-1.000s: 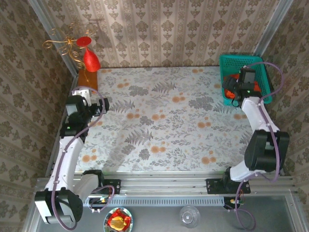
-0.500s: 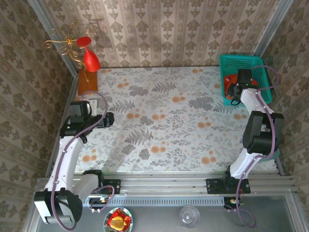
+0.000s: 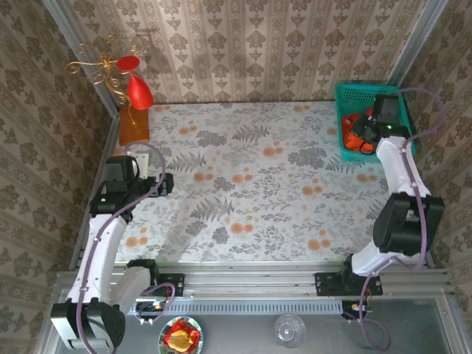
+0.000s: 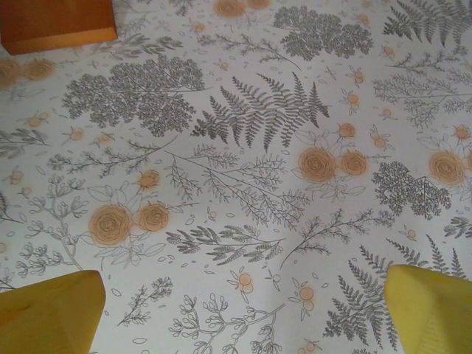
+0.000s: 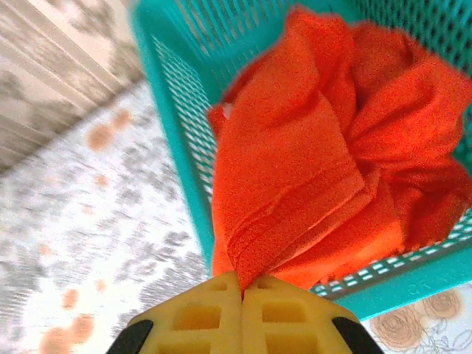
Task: Fold the inside-out t-shirt
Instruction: Pick up the T-shirt from the basket, then place the T-shirt at the center of the table.
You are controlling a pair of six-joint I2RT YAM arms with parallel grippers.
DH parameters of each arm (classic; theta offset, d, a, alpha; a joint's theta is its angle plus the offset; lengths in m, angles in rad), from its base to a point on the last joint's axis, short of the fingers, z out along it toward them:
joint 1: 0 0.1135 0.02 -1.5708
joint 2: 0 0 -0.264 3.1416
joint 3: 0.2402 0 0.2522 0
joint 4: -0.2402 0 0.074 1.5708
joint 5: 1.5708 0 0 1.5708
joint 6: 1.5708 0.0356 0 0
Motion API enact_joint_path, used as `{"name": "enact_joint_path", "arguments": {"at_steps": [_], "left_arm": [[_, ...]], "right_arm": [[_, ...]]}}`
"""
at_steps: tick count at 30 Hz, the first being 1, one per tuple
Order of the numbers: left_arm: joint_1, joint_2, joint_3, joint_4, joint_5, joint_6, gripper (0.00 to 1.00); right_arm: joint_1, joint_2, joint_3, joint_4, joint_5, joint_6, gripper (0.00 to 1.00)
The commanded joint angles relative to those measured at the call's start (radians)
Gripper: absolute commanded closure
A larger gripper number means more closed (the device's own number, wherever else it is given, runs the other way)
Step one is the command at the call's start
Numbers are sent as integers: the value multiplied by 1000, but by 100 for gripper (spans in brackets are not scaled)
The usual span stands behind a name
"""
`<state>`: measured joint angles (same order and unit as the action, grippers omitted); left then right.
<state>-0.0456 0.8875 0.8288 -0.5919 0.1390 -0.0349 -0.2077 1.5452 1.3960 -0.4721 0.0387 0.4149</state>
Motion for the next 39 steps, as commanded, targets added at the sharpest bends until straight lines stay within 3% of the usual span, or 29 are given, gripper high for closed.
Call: {"name": "enact_joint_path", "arguments": {"at_steps": [1,8,17,22,30,35,39], "left_arm": [[-7,-28,-14,-8,-23,27,2],[-46,-62,-23,-12,-49,40,1],[-122,-63,-25,-24,-81,53,1],[-143,-70,-19,-35,-107,61,1],[-154,-104,-32,-14,-108,64,1],[-160,-104,-30,-20,-116,65,1],[-174,-110,-30,-23,-128,67,1]], "right_arm": [[16,-138,79,-59,-51,24,100],[84,-330,206,-148,-175,90,100],[361,-385,367,-98,-264,258,100],[552,-329,468,-22,-258,319,100],[789,-94,791,-29,-284,330,100],[841,12,974,-102,-273,284,100],[836,-40,844,-160,-117,207,100]]}}
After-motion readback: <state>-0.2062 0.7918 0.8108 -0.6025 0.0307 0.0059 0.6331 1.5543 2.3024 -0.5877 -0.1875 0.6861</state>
